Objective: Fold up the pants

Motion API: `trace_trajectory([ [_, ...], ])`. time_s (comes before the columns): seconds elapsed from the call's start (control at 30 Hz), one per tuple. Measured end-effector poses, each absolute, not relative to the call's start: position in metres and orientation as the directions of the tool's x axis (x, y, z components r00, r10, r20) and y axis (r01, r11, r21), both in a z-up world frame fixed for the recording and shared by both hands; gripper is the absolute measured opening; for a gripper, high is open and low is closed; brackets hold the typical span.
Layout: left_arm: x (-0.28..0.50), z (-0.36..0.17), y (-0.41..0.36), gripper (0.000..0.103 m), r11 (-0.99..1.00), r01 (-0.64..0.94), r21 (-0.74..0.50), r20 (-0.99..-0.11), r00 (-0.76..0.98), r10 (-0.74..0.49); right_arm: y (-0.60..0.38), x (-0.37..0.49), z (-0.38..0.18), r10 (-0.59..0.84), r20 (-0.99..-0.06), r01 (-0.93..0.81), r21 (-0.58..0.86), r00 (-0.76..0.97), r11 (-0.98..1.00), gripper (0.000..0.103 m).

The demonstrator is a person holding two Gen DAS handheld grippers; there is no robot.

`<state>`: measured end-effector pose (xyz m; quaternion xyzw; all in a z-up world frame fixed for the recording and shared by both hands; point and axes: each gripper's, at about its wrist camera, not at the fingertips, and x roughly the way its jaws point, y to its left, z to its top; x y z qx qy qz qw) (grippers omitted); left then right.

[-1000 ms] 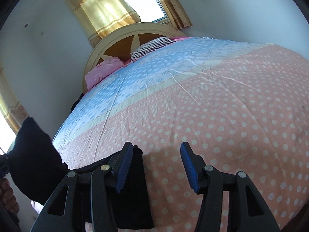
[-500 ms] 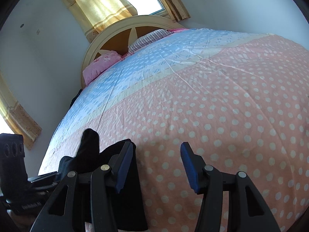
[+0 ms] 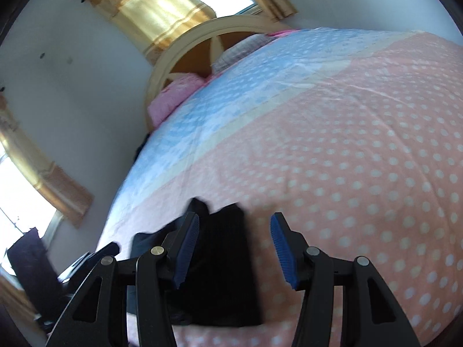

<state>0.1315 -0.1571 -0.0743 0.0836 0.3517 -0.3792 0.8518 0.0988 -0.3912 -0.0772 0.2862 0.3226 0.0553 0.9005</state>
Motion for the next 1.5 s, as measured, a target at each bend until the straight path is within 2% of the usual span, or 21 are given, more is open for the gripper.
trace_trajectory([
  [0.03,0.131,-0.073,-0.145,0.082,0.719,0.687,-0.103,-0.651,0.5,-0.571,-0.381,0.1,-0.074,0.303,-0.56,0.067,0.546,0.771,0.835,0.059],
  [0.07,0.131,-0.074,-0.132,0.084,0.745,0.662,-0.079,-0.645,0.536,-0.544,-0.37,0.102,-0.072,0.315,-0.578,0.055,0.532,0.753,0.845,0.07],
  [0.1,0.132,-0.076,-0.119,0.088,0.773,0.632,-0.055,-0.643,0.57,-0.511,-0.361,0.102,-0.073,0.326,-0.585,0.044,0.528,0.743,0.848,0.075],
  [0.23,0.145,-0.094,-0.082,0.089,0.848,0.53,-0.032,-0.659,0.627,-0.416,-0.326,0.108,-0.086,0.367,-0.639,-0.004,0.494,0.676,0.869,0.075],
  [0.33,0.155,-0.109,-0.053,0.089,0.884,0.457,-0.1,-0.676,0.62,-0.397,-0.315,0.111,-0.097,0.348,-0.679,0.008,0.462,0.646,0.887,0.075],
  [0.37,0.157,-0.114,-0.05,0.089,0.892,0.44,-0.105,-0.679,0.623,-0.388,-0.316,0.112,-0.1,0.34,-0.683,0.026,0.465,0.646,0.885,0.07],
  [0.4,0.158,-0.117,-0.047,0.089,0.898,0.426,-0.109,-0.682,0.625,-0.38,-0.317,0.111,-0.101,0.34,-0.683,0.03,0.468,0.647,0.883,0.045],
  [0.47,0.159,-0.122,-0.042,0.089,0.902,0.413,-0.125,-0.685,0.621,-0.38,-0.32,0.11,-0.1,0.34,-0.688,0.024,0.461,0.641,0.887,0.016],
  [0.57,0.159,-0.124,-0.043,0.089,0.897,0.421,-0.135,-0.683,0.616,-0.392,-0.33,0.099,-0.092,0.361,-0.655,0.003,0.485,0.664,0.875,0.015],
  [0.67,0.156,-0.124,-0.044,0.089,0.891,0.436,-0.126,-0.675,0.621,-0.399,-0.342,0.091,-0.096,0.334,-0.663,0.025,0.47,0.67,0.882,0.015],
  [0.83,0.161,-0.132,-0.046,0.089,0.893,0.434,-0.123,-0.676,0.622,-0.395,-0.356,0.099,-0.123,0.375,-0.691,0.048,0.509,0.618,0.86,0.018],
  [0.93,0.166,-0.144,-0.049,0.089,0.896,0.429,-0.116,-0.699,0.605,-0.38,-0.365,0.102,-0.125,0.413,-0.676,0.055,0.556,0.61,0.829,0.029],
  [1.0,0.166,-0.151,-0.049,0.089,0.897,0.429,-0.108,-0.709,0.599,-0.372,-0.369,0.096,-0.11,0.294,-0.695,0.106,0.471,0.657,0.876,0.053],
  [1.07,0.165,-0.15,-0.045,0.089,0.897,0.425,-0.123,-0.704,0.6,-0.38,-0.367,0.089,-0.091,0.196,-0.659,0.122,0.405,0.726,0.906,0.053],
  [1.1,0.165,-0.149,-0.043,0.089,0.898,0.421,-0.127,-0.7,0.604,-0.382,-0.362,0.086,-0.079,0.21,-0.615,0.077,0.407,0.76,0.91,0.053],
  [1.27,0.165,-0.149,-0.039,0.093,0.909,0.403,-0.109,-0.694,0.624,-0.36,-0.329,0.104,-0.066,0.411,-0.518,-0.149,0.473,0.75,0.868,0.053],
  [1.3,0.165,-0.149,-0.039,0.093,0.909,0.402,-0.108,-0.695,0.623,-0.358,-0.326,0.114,-0.075,0.43,-0.531,-0.152,0.487,0.73,0.86,0.053],
  [1.4,0.165,-0.15,-0.039,0.098,0.914,0.395,-0.091,-0.698,0.629,-0.342,-0.331,0.134,-0.108,0.332,-0.646,-0.012,0.447,0.687,0.894,0.054],
  [1.5,0.167,-0.152,-0.038,0.101,0.913,0.399,-0.084,-0.705,0.624,-0.337,-0.332,0.132,-0.111,0.367,-0.623,-0.06,0.457,0.691,0.888,0.054],
])
